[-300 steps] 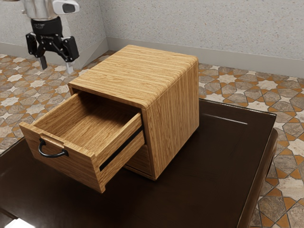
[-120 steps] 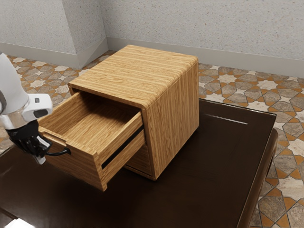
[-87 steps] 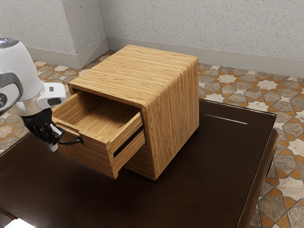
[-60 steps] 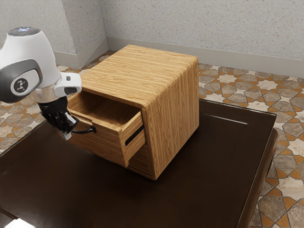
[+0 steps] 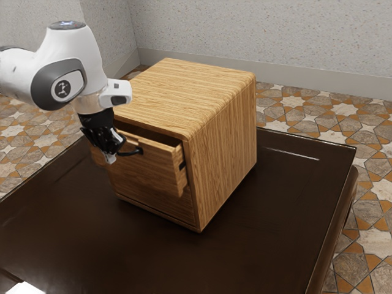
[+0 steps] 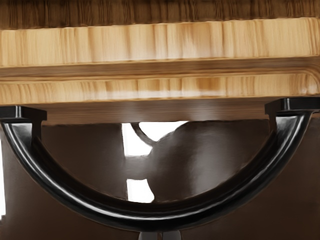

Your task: Push the drawer handle with one arm to close the drawer

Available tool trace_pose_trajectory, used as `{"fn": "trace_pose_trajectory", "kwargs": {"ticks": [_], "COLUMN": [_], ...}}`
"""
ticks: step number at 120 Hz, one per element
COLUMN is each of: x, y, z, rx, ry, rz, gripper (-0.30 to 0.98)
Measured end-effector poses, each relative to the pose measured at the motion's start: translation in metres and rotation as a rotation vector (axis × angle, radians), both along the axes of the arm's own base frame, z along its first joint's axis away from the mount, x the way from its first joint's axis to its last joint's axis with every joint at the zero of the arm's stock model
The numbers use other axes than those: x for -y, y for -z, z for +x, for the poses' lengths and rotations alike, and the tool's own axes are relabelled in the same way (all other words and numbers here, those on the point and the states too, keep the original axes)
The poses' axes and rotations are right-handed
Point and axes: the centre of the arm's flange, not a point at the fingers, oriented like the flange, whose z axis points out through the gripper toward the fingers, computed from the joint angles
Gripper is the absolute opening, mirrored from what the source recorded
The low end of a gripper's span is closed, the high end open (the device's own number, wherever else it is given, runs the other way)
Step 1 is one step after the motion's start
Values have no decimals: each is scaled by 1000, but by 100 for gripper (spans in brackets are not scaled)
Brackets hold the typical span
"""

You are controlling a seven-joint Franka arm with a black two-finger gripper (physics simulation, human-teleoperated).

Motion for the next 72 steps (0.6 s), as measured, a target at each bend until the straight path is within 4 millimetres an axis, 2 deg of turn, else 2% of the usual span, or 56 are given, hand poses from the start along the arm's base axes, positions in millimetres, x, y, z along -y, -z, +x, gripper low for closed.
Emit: {"fn": "trace_pose_trajectory", "kwargs": {"ticks": [31,46,51,56,72], "x": [2,5,5,6,5], "y": [0,-2,-7,-10,-9], "z": [33,37,30,14,-55], "rx": [1,5,15,19,34], "ry": [28,40,40,37,0], "rz": [11,14,14,13,-7], "gripper": [-10,-10,-10,-10,-10]}}
